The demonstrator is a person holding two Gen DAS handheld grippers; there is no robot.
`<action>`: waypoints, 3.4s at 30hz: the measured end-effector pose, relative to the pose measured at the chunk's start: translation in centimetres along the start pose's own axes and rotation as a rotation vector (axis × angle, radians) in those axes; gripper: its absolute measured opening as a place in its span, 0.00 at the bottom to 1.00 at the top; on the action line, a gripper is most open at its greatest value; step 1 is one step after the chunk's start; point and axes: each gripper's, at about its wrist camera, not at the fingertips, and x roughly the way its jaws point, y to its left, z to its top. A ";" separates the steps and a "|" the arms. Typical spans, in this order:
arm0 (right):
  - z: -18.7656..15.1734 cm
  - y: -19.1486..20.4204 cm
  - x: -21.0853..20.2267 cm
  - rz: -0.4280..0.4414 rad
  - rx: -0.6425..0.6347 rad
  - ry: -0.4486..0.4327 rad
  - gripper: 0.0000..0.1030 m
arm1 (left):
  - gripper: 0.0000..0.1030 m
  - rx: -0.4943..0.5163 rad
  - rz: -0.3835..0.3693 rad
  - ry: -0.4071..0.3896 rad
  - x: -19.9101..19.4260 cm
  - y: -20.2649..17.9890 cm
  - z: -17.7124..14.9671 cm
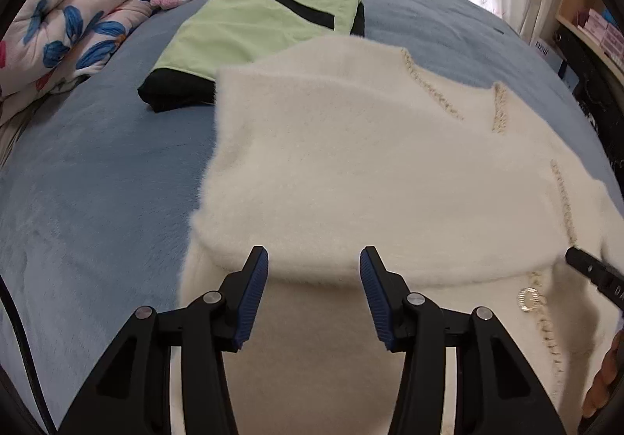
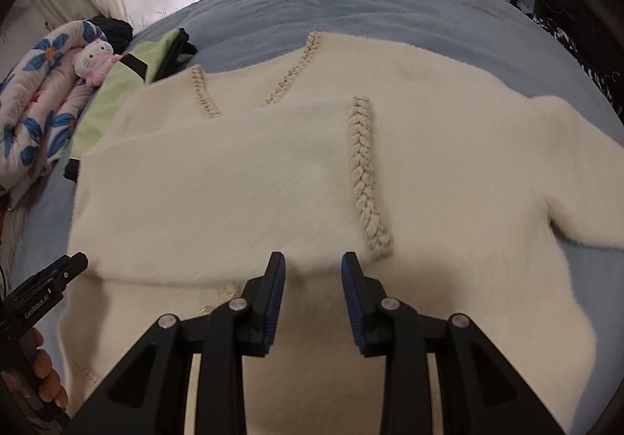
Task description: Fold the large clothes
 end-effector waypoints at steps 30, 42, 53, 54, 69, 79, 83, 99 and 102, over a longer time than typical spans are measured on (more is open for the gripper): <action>-11.9 -0.7 -12.8 0.068 -0.045 -0.053 0.38 | 0.69 0.119 -0.131 -0.112 -16.5 -10.2 -8.9; -9.5 -10.5 -15.2 -0.004 0.165 -0.142 0.38 | 0.69 0.257 -0.124 -0.118 -17.0 -18.4 -8.2; -4.2 -26.9 -13.7 -0.116 0.584 -0.162 0.39 | 0.69 0.343 -0.156 -0.150 -14.3 -28.4 -5.0; -3.9 -28.5 -13.4 -0.116 0.633 -0.167 0.39 | 0.69 0.345 -0.165 -0.150 -13.8 -29.4 -4.7; -5.6 -41.2 -7.8 -0.158 1.108 -0.222 0.38 | 0.69 0.303 -0.095 -0.122 -5.0 -37.8 -0.6; -1.9 -39.1 -9.3 -0.284 0.923 -0.328 0.07 | 0.69 0.292 -0.053 -0.095 -3.3 -34.4 -1.3; 1.8 -32.0 -12.3 -0.241 0.618 -0.417 0.07 | 0.69 0.249 -0.052 -0.095 -4.1 -31.2 -1.3; -2.4 0.1 -2.2 -0.014 -0.325 -0.057 0.20 | 0.69 -0.082 -0.015 -0.001 -3.1 -13.6 -2.3; -3.8 0.7 -2.2 -0.003 -0.332 -0.049 0.28 | 0.69 -0.103 -0.031 0.021 -2.5 -12.6 -2.6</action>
